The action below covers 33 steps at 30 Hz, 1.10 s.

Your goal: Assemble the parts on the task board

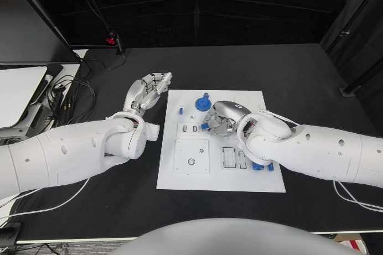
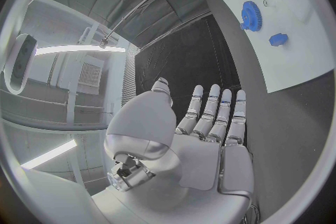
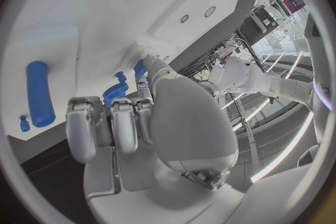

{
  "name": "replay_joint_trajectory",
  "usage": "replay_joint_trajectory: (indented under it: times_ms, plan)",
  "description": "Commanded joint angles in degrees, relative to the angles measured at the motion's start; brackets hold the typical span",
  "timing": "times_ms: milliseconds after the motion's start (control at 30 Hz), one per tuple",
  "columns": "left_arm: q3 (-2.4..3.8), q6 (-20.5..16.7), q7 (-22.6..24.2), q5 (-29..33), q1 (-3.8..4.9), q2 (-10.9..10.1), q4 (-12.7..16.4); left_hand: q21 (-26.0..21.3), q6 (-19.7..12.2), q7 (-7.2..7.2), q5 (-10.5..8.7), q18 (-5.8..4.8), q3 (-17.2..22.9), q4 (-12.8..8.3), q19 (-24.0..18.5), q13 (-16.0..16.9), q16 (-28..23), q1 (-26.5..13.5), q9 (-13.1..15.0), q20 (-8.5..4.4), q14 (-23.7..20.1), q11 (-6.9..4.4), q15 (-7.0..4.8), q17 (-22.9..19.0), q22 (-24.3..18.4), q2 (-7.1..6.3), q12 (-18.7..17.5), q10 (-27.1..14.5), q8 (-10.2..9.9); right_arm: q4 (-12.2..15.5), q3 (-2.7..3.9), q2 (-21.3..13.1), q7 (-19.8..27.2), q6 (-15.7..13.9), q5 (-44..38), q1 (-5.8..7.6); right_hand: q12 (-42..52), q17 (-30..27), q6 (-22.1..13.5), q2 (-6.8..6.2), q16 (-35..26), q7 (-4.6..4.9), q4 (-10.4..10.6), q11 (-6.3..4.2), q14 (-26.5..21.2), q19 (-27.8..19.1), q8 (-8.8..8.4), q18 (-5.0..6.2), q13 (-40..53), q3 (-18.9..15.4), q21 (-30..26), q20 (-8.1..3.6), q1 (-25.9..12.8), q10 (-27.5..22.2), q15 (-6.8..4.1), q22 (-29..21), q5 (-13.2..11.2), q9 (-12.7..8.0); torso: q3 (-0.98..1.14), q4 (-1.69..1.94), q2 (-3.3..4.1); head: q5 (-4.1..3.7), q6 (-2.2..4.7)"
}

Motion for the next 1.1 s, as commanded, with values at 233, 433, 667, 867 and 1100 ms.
replay_joint_trajectory:
  times_ms: [233, 433, 667, 867, 1100]
  plan:
    - [0.07, -1.37, 7.69, -14.87, 1.60, -2.77, 2.53, 7.43, 1.96, 6.61, 0.37, 2.13, -1.08, -0.01, 11.08, 0.10, -0.08, 4.80, 0.06, -0.17, 9.77, -1.43, -2.01, 0.18, 2.12, -0.79, 0.94, 5.57, -0.96, 2.58, 0.09, -1.85, 4.47, -6.16, 0.27, 0.18, 0.14, 15.10, 1.98, 0.61, 0.14, -0.89, -0.35, -0.61, 6.06, 6.17, 0.58, -0.42, 15.08, 0.16, 0.19, -0.53, 0.00, 6.16, -0.65, 15.10, 0.22, 0.57, -0.01, 0.06, -0.02, 0.13, -0.19]
    - [0.07, -1.59, -1.65, -28.94, 3.85, -5.11, 4.58, 10.30, 3.79, 5.03, 0.82, 3.89, -2.12, 0.02, 19.40, 1.17, -0.58, 8.66, 0.00, -0.84, 20.81, -3.58, -4.45, 1.47, 2.77, -3.18, 3.16, 14.56, -2.25, 4.29, 0.11, -2.79, 5.21, -6.61, 0.91, 0.64, 0.14, 15.10, 2.02, 0.62, 0.14, -0.91, -0.36, -0.63, 6.06, 6.17, 0.59, -0.42, 15.08, 0.16, 0.19, -0.55, -0.02, 6.16, -0.67, 15.10, 0.23, 0.57, 0.05, 0.01, -0.04, 0.23, -0.24]
    - [0.07, 1.96, -18.52, -47.16, 5.73, -6.01, 5.73, 15.50, 8.49, 1.51, 1.29, 4.03, -3.49, 0.14, 32.15, 5.94, 2.65, 10.54, 0.10, -5.45, 37.48, -8.09, -9.68, 6.29, 5.03, -4.85, 8.05, 30.02, -4.38, 4.71, 0.11, -2.88, 5.25, -5.57, 1.75, 0.84, 0.14, 15.10, 2.05, 0.63, 0.14, -0.92, -0.38, -0.65, 6.06, 6.17, 0.59, -0.42, 15.08, 0.16, 0.19, -0.56, -0.04, 6.16, -0.68, 15.10, 0.24, 0.58, -0.03, -0.03, -0.03, 0.34, -0.13]
    - [0.06, 4.59, -26.98, -54.97, 6.11, -5.22, 5.66, 20.64, 10.57, -0.09, 0.58, 3.84, -4.38, 0.11, 36.84, 12.05, 6.43, 9.62, 0.05, -8.13, 44.69, -10.11, -12.18, 11.38, 8.25, -5.39, 13.12, 36.97, -6.71, 4.71, 0.11, -2.87, 5.27, -5.14, 2.01, 0.86, 0.14, 15.10, 2.06, 0.61, 0.14, -0.93, -0.40, -0.66, 6.06, 6.17, 0.57, -0.42, 15.08, 0.15, 0.19, -0.58, -0.05, 6.16, -0.70, 15.10, 0.24, 0.58, -0.03, -0.03, -0.04, 0.32, 0.10]
    - [0.06, 7.05, -32.53, -57.34, 6.19, -3.47, 4.80, 34.37, 13.27, -0.65, 0.62, 2.76, -4.48, -0.17, 37.76, 51.52, 22.22, 7.03, 0.15, -9.78, 55.23, -10.82, -13.32, 39.62, 21.06, -5.28, 37.06, 48.89, -10.31, 4.36, 0.11, -2.89, 5.81, -6.11, 2.14, 0.86, 0.14, 15.10, 2.06, 0.55, 0.14, -0.94, -0.46, -0.67, 6.06, 6.17, 0.55, -0.42, 15.08, 0.13, 0.19, -0.60, -0.06, 6.16, -0.73, 15.10, 0.24, 0.57, -0.01, -0.01, 0.00, 0.42, 0.06]
